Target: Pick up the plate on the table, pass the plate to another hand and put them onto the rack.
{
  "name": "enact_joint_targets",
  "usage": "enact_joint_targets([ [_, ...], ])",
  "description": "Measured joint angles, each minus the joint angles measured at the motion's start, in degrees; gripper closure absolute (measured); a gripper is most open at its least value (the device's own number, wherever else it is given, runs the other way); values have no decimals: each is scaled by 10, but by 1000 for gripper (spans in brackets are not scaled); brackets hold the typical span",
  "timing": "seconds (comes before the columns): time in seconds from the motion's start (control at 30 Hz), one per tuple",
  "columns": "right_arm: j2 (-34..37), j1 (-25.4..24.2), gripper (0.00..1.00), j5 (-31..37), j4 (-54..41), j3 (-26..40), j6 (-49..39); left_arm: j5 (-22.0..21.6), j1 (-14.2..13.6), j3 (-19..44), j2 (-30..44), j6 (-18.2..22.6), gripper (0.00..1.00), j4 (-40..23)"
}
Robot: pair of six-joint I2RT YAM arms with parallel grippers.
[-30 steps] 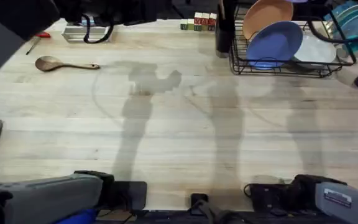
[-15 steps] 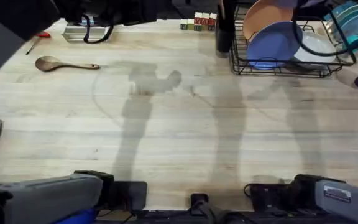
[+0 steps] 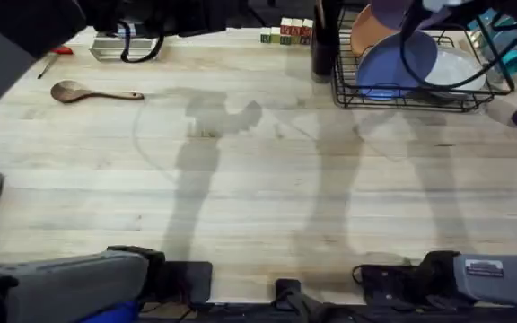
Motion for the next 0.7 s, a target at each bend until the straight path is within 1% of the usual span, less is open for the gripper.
enact_joint_targets([
  [0.2, 27, 0, 973, -14, 0, 0, -27, 0, 0, 0, 0, 0, 7, 0],
  [0.4, 31, 0, 973, -43, -2, 0, -51, 0, 0, 0, 0, 0, 8, 0],
  [0.7, 31, 0, 973, -68, -54, 0, -63, 0, 0, 0, 0, 0, 8, -2],
])
